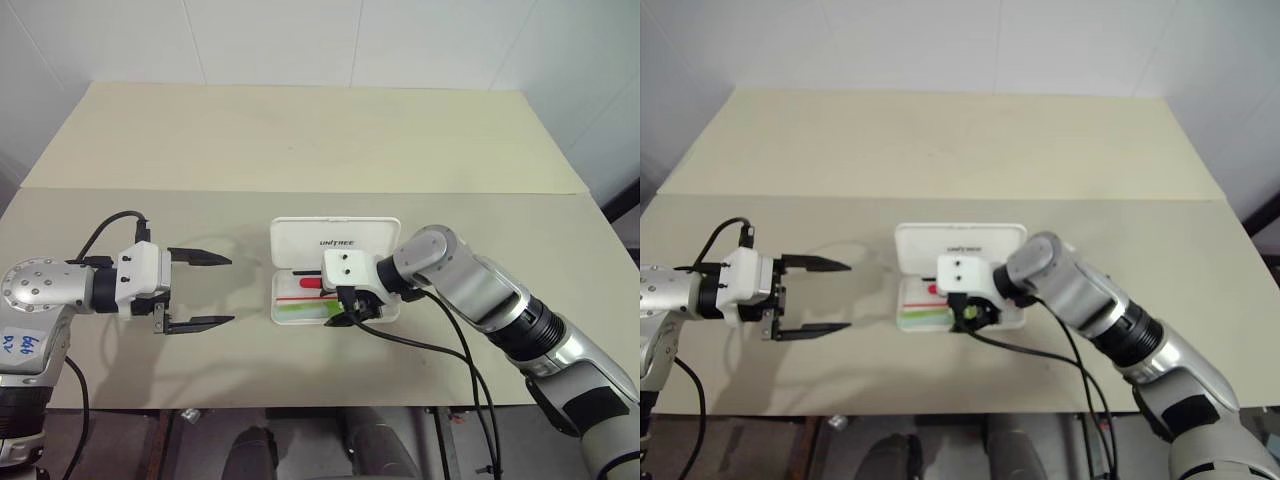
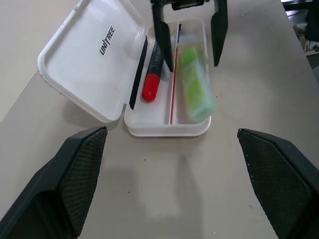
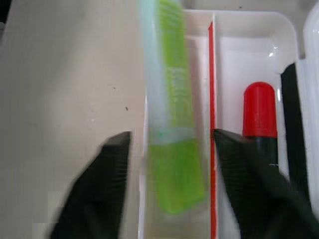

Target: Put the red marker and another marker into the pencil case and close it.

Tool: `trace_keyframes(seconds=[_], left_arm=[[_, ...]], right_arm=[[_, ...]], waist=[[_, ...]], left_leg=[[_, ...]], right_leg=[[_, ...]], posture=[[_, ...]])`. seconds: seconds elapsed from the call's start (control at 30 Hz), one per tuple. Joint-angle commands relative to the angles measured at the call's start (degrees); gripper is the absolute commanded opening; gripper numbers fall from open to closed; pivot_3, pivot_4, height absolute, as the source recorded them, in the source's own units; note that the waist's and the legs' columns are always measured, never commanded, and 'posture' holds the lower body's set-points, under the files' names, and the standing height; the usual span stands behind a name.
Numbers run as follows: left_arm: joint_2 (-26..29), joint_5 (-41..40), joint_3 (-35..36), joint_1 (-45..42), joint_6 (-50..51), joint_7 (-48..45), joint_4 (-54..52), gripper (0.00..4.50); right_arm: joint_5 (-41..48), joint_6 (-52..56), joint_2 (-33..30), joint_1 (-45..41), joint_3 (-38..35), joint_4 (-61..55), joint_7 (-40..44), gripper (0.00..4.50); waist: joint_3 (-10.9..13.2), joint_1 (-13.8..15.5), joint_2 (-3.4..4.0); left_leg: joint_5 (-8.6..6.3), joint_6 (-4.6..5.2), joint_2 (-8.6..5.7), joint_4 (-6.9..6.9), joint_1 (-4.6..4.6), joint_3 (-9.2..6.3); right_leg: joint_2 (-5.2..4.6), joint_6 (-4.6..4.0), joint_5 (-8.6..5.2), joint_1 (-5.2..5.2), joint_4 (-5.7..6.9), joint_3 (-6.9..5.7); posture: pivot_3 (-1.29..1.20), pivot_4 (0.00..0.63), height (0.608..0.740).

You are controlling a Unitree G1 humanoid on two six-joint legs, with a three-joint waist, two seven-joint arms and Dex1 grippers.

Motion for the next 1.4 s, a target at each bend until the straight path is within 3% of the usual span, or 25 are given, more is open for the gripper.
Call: trace_keyframes(seconds=[0.03, 0.07, 0.37, 0.63, 0.93, 1.1, 1.4], left_arm=[[0.4, -0.5, 0.7, -1.2, -0.5, 0.4, -1.6, 4.5], [0.4, -0.5, 0.6, -1.3, -0.6, 0.4, -1.6, 4.5], [0.0, -0.4, -0.6, -2.6, -0.7, -0.1, -1.1, 4.5], [-2.0, -1.1, -4.3, -5.9, 0.2, -0.8, -2.1, 4.5], [-5.4, -0.6, -8.1, -10.3, 0.0, -1.4, -0.3, 4.5], [-7.7, -0.1, -10.9, -14.4, -0.2, -2.8, 1.9, 4.5], [-8.8, 0.1, -12.0, -16.6, -0.4, -4.0, 3.2, 4.5]], right_arm=[[-0.2, -0.5, -0.2, -1.2, -2.2, -1.1, -0.1, 4.27], [-0.1, -0.4, -0.1, -1.3, -2.4, -1.0, -0.3, 4.48], [4.0, 2.9, 0.2, -1.1, -6.7, -2.3, 0.0, 4.48], [12.2, 16.3, -8.8, 5.3, -18.3, -9.8, -1.5, 4.48], [15.8, 36.5, -15.4, 11.2, -34.4, -13.9, -14.1, 4.48], [9.1, 35.1, -19.3, 17.6, -39.2, -4.3, -25.3, 4.48], [8.7, 34.8, -18.1, 21.7, -41.3, 0.5, -31.5, 4.48]], waist=[[0.0, 0.0, 0.0], [0.0, 0.0, 0.0], [0.0, -0.4, 0.0], [0.0, 0.3, -0.01], [0.0, 0.3, -0.01], [0.0, 0.5, -0.05], [0.0, -0.4, -0.03]], left_leg=[[0.0, 0.0, 0.0, 0.0, 0.0, 0.0], [0.0, 0.0, 0.0, -0.01, 0.0, 0.0], [0.0, 0.0, 0.0, -0.02, 0.0, 0.0], [-0.01, -0.01, -0.02, -0.02, -0.04, -0.04], [-0.01, -0.01, -0.02, -0.01, -0.01, -0.03], [-0.01, 0.0, -0.05, -0.02, -0.02, -0.04], [-0.03, 0.05, -0.08, -0.04, 0.0, 0.01]], right_leg=[[0.0, 0.0, 0.0, 0.0, 0.0, 0.0], [0.0, 0.0, 0.0, 0.0, -0.01, 0.0], [0.0, 0.0, 0.0, 0.0, -0.01, 0.0], [-0.02, 0.01, 0.0, 0.02, -0.07, -0.01], [0.0, 0.02, 0.01, 0.03, -0.06, 0.03], [0.0, 0.04, 0.02, 0.08, -0.16, 0.05], [0.03, 0.16, 0.08, 0.09, -0.18, 0.2]], posture=[[0.0, 0.15, 0.74], [0.0, 0.15, 0.74], [0.0, 0.15, 0.74], [0.0, 0.15, 0.74], [0.0, 0.15, 0.74], [0.0, 0.15, 0.74], [0.0, 0.15, 0.74]])
